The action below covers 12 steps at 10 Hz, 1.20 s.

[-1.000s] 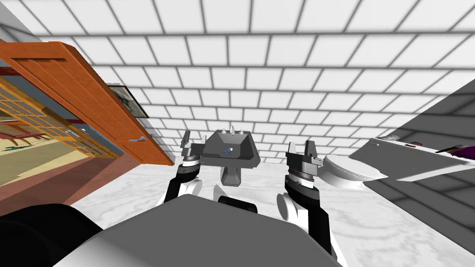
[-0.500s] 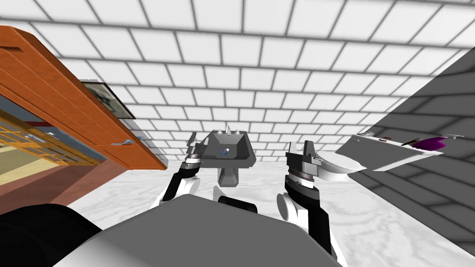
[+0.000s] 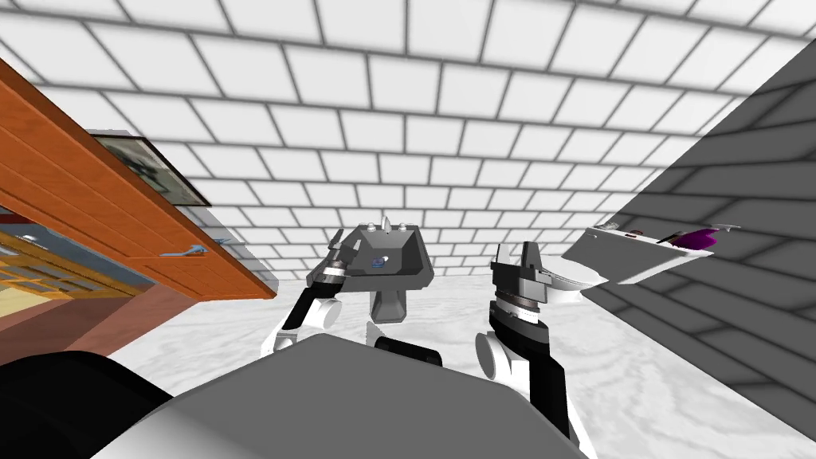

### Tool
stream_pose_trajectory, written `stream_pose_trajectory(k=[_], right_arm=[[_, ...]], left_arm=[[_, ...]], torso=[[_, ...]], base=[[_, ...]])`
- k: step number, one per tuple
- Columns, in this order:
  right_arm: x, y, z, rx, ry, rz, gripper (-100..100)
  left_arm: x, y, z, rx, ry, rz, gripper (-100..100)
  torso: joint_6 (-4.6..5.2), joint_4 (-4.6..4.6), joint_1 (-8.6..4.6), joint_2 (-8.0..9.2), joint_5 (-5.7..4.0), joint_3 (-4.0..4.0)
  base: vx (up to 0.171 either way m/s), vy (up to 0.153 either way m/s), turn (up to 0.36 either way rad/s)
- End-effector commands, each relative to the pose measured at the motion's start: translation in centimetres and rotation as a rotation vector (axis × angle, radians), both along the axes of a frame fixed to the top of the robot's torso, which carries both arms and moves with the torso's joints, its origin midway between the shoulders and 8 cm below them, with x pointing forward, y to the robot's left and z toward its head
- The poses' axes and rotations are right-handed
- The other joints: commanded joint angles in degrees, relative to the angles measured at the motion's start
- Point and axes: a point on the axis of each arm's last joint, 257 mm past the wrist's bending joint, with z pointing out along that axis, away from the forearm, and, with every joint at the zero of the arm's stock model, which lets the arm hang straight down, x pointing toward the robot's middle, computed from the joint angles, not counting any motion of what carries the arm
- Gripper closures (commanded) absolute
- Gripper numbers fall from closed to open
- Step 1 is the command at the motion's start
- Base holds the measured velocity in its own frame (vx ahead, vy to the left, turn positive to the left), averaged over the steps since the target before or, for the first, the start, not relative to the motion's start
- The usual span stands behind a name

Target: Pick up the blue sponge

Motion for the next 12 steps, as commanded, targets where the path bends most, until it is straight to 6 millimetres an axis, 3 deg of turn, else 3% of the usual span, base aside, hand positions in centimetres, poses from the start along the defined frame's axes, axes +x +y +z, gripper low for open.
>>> stream_pose_trajectory(k=[1, 4, 7, 12], right_arm=[[0.0, 0.0, 0.0, 0.000, 0.000, 0.000, 0], [0.0, 0.0, 0.0, 0.000, 0.000, 0.000, 0], [0.0, 0.0, 0.0, 0.000, 0.000, 0.000, 0], [0.0, 0.0, 0.0, 0.000, 0.000, 0.000, 0]], left_arm=[[1.4, 1.0, -1.7, -0.026, 0.062, -0.013, -100], [2.9, 2.0, -3.8, -0.052, 0.142, -0.023, -100], [5.1, 4.2, -7.1, -0.107, 0.262, -0.037, -100], [7.1, 6.5, -11.7, -0.168, 0.429, -0.044, -100]], torso=[[0.00, 0.00, 0.00, 0.00, 0.00, 0.00], [0.02, 0.00, -0.04, -0.01, -0.01, -0.01], [0.00, 0.00, 0.00, 0.00, 0.00, 0.00], [0.02, -0.01, -0.01, -0.03, 0.00, -0.02]], base=[[0.022, -0.031, -0.139], [0.019, -0.034, -0.098], [0.018, -0.032, -0.133], [0.022, -0.031, -0.108]])
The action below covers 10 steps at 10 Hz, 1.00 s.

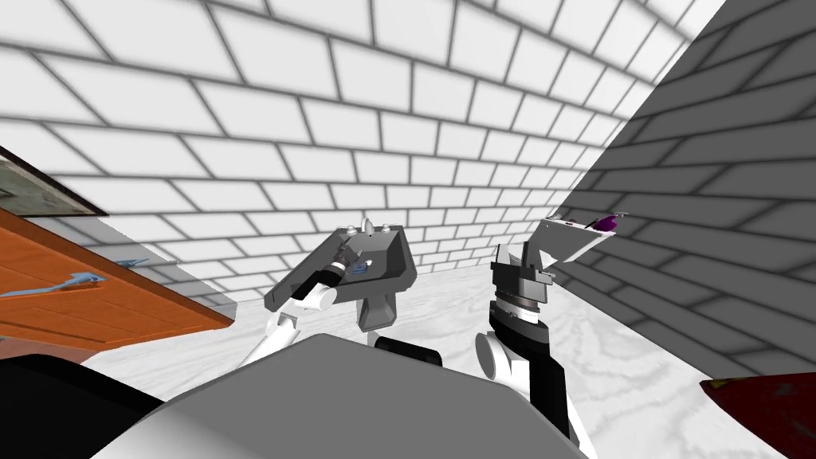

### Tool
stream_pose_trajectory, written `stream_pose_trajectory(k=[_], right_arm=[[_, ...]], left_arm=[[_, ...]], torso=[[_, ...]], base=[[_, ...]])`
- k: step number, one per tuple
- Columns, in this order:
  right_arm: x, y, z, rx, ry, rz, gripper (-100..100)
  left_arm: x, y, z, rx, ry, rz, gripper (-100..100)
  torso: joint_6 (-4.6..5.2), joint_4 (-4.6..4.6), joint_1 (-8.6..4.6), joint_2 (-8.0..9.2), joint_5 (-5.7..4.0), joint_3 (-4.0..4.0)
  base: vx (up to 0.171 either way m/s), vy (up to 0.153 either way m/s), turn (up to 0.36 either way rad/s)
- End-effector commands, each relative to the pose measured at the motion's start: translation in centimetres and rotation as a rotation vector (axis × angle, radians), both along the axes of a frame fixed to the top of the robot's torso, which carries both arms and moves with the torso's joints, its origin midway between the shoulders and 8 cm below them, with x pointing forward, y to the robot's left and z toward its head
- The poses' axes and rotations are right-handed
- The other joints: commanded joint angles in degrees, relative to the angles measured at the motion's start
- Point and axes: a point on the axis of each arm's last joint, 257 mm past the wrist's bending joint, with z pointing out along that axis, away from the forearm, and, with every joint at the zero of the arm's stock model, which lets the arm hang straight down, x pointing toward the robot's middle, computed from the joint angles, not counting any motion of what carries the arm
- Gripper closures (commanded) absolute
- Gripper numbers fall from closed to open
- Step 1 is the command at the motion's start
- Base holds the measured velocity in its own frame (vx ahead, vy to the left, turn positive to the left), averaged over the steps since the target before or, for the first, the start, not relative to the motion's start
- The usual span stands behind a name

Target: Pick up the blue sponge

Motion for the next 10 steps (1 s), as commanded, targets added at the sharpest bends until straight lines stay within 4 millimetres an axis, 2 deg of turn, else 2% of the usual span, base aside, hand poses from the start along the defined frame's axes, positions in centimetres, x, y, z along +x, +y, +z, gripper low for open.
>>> stream_pose_trajectory(k=[1, 2, 3, 4, 6, 7, 8, 9, 10], right_arm=[[0.0, 0.0, 0.0, 0.000, 0.000, 0.000, 0], [0.0, 0.0, 0.0, 0.000, 0.000, 0.000, 0], [0.0, 0.0, 0.0, 0.000, 0.000, 0.000, 0], [0.0, 0.0, 0.0, 0.000, 0.000, 0.000, 0], [0.0, 0.0, 0.0, 0.000, 0.000, 0.000, 0], [0.0, 0.0, 0.0, 0.000, 0.000, 0.000, 0], [0.0, 0.0, 0.0, 0.000, 0.000, 0.000, 0], [0.0, 0.0, 0.0, 0.000, 0.000, 0.000, 0], [0.0, 0.0, 0.0, 0.000, 0.000, 0.000, 0]], left_arm=[[0.1, 0.4, -0.6, -0.005, 0.029, -0.001, -100], [0.7, 1.7, -2.1, -0.034, 0.083, 0.001, -100], [0.7, 1.6, -2.6, -0.035, 0.102, -0.001, -100], [1.3, 3.0, -3.7, -0.062, 0.144, 0.004, -100], [1.2, 2.8, -4.8, -0.065, 0.185, 0.000, -100], [1.6, 4.2, -6.1, -0.092, 0.236, 0.006, -100], [1.6, 4.1, -6.7, -0.094, 0.259, 0.004, -100], [1.9, 5.5, -7.6, -0.120, 0.298, 0.013, -100], [1.8, 5.4, -8.3, -0.122, 0.324, 0.010, -100]], torso=[[0.00, 0.00, 0.00, 0.00, 0.00, 0.00], [-0.02, 0.01, 0.04, 0.06, 0.01, 0.04], [0.03, 0.01, 0.01, 0.05, 0.00, 0.03], [-0.01, 0.01, 0.00, 0.05, 0.00, 0.03], [-0.01, 0.01, -0.02, 0.03, -0.01, 0.02], [-0.02, 0.01, 0.03, 0.06, 0.00, 0.04], [0.02, 0.01, 0.00, 0.05, 0.00, 0.03], [-0.01, 0.01, 0.00, 0.05, 0.00, 0.03], [0.02, 0.00, -0.03, 0.01, -0.01, 0.01]], base=[[0.005, -0.014, 0.018], [0.012, -0.030, -0.164], [0.014, -0.026, -0.081], [0.022, -0.036, -0.145], [0.014, -0.022, -0.043], [0.012, -0.028, -0.143], [0.014, -0.026, -0.095], [0.027, -0.037, -0.162], [0.028, -0.031, -0.089]])
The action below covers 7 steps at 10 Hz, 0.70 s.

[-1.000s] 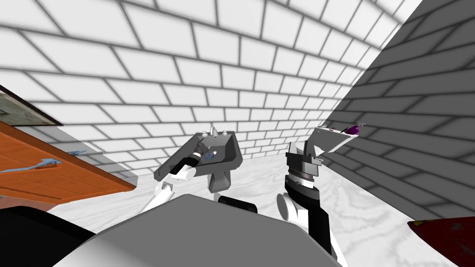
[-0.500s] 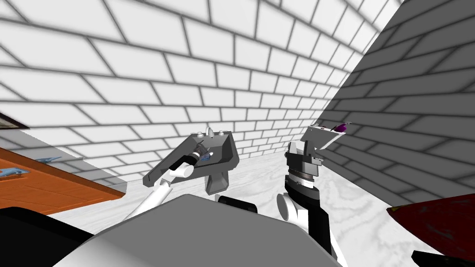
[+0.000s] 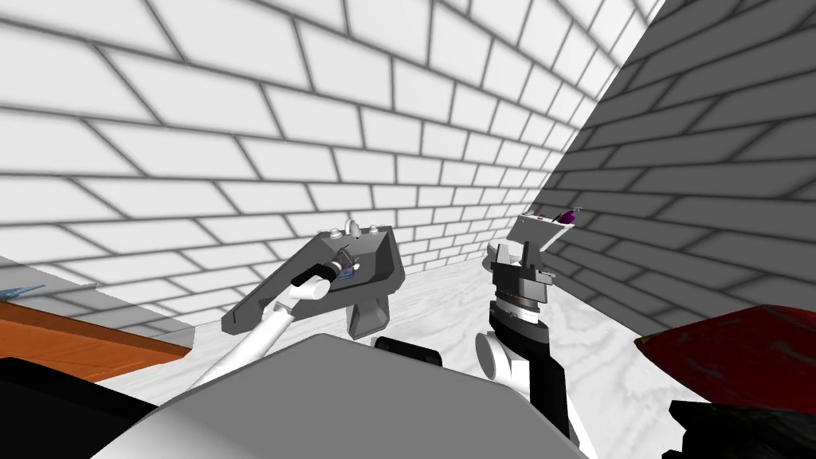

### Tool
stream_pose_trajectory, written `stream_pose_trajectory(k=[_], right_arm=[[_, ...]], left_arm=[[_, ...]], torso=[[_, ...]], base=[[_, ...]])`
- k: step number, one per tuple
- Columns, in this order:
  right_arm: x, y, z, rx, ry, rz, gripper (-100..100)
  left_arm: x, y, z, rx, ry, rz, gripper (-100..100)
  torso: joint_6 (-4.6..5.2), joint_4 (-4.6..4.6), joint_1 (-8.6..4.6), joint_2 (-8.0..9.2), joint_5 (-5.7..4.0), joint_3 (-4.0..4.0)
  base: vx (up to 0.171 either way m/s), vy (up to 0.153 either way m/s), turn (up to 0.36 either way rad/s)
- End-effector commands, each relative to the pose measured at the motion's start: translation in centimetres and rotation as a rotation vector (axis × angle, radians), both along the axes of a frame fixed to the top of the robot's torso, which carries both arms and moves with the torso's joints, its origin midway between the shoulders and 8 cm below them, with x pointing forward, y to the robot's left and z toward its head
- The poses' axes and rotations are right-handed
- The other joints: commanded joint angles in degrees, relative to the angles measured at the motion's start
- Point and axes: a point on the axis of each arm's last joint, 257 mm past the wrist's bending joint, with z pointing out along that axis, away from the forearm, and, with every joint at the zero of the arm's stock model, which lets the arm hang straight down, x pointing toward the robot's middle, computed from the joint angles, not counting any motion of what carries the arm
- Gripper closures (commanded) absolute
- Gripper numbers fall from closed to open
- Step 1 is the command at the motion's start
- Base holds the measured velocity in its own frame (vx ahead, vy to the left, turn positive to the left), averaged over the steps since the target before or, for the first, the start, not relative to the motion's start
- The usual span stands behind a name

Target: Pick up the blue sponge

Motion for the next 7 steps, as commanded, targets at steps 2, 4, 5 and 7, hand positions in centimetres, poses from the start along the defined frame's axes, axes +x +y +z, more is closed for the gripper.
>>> stream_pose_trajectory(k=[2, 4, 5, 7], right_arm=[[0.0, 0.0, 0.0, 0.000, 0.000, 0.000, 0], [0.0, 0.0, 0.0, 0.000, 0.000, 0.000, 0], [0.0, 0.0, 0.0, 0.000, 0.000, 0.000, 0], [0.0, 0.0, 0.0, 0.000, 0.000, 0.000, 0]], left_arm=[[0.1, 1.5, -1.9, -0.032, 0.083, 0.008, -100], [-0.1, 1.4, -2.7, -0.035, 0.114, 0.004, -100], [-0.2, 2.8, -3.8, -0.059, 0.167, 0.015, -100], [-0.4, 2.6, -4.4, -0.061, 0.190, 0.012, -100]], torso=[[-0.01, 0.01, 0.06, 0.05, 0.01, 0.02], [0.00, 0.01, 0.02, 0.04, 0.00, 0.02], [-0.02, 0.01, 0.06, 0.07, 0.01, 0.04], [-0.01, 0.01, 0.04, 0.05, 0.01, 0.03]], base=[[0.015, -0.018, -0.066], [0.014, -0.019, -0.046], [0.013, -0.025, -0.169], [0.015, -0.016, -0.032]])
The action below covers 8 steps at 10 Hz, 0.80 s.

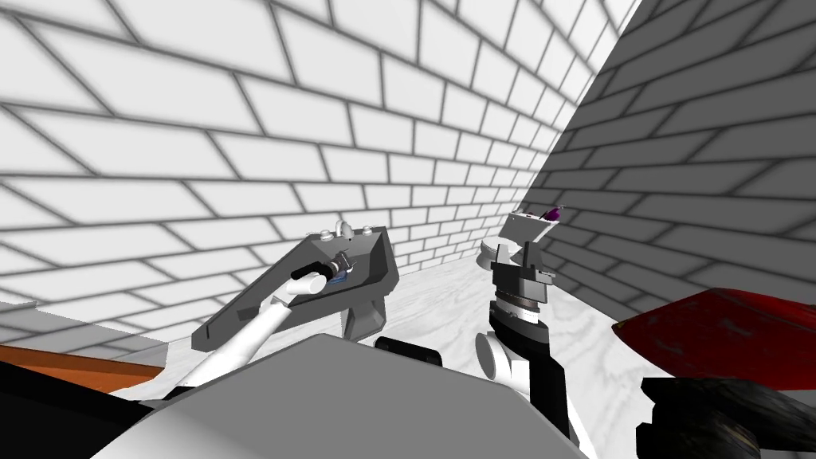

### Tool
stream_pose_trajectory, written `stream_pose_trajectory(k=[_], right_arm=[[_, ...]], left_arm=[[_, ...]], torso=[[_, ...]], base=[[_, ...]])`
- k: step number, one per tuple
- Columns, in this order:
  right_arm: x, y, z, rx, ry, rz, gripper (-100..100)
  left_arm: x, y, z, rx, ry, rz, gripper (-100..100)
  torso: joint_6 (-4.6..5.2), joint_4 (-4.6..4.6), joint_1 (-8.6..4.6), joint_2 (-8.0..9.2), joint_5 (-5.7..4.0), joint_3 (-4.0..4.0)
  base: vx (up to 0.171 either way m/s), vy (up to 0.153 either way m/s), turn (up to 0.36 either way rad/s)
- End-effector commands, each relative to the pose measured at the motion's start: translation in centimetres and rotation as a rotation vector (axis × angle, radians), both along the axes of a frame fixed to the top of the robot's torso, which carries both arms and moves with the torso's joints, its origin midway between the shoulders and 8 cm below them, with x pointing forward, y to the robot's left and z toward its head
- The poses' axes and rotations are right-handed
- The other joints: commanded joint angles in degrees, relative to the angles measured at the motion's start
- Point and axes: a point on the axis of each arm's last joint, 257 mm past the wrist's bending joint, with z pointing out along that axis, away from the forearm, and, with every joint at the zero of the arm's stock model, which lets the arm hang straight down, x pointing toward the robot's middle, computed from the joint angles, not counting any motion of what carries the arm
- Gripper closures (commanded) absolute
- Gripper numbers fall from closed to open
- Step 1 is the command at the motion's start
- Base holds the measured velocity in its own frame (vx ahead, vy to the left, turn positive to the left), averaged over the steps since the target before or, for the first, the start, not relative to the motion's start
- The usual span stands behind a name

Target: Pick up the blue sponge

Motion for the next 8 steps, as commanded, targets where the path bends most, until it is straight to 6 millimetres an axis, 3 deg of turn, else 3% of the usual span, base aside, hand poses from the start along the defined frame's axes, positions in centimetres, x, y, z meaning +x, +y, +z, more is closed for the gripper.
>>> stream_pose_trajectory(k=[1, 2, 3, 5, 8], right_arm=[[0.0, 0.0, 0.0, 0.000, 0.000, 0.000, 0], [0.0, 0.0, 0.0, 0.000, 0.000, 0.000, 0], [0.0, 0.0, 0.0, 0.000, 0.000, 0.000, 0], [0.0, 0.0, 0.0, 0.000, 0.000, 0.000, 0], [0.0, 0.0, 0.0, 0.000, 0.000, 0.000, 0]], left_arm=[[-0.2, 1.4, -1.1, -0.023, 0.058, 0.013, -100], [-0.5, 1.2, -1.6, -0.027, 0.082, 0.009, -100], [-0.7, 2.7, -2.3, -0.045, 0.122, 0.025, -100], [-1.1, 2.5, -3.0, -0.050, 0.155, 0.020, -100], [-2.3, 5.0, -4.9, -0.088, 0.270, 0.047, -100]], torso=[[0.00, 0.00, 0.00, 0.00, 0.00, 0.00], [0.05, -0.01, -0.05, -0.04, -0.01, -0.02], [0.01, -0.01, -0.03, -0.04, -0.01, -0.02], [0.01, -0.01, -0.07, -0.04, -0.02, -0.02], [0.01, -0.01, -0.02, -0.02, 0.00, -0.01]], base=[[0.024, -0.030, -0.146], [0.023, -0.023, -0.098], [0.023, -0.038, -0.146], [0.018, -0.020, -0.028], [0.020, -0.021, -0.120]])
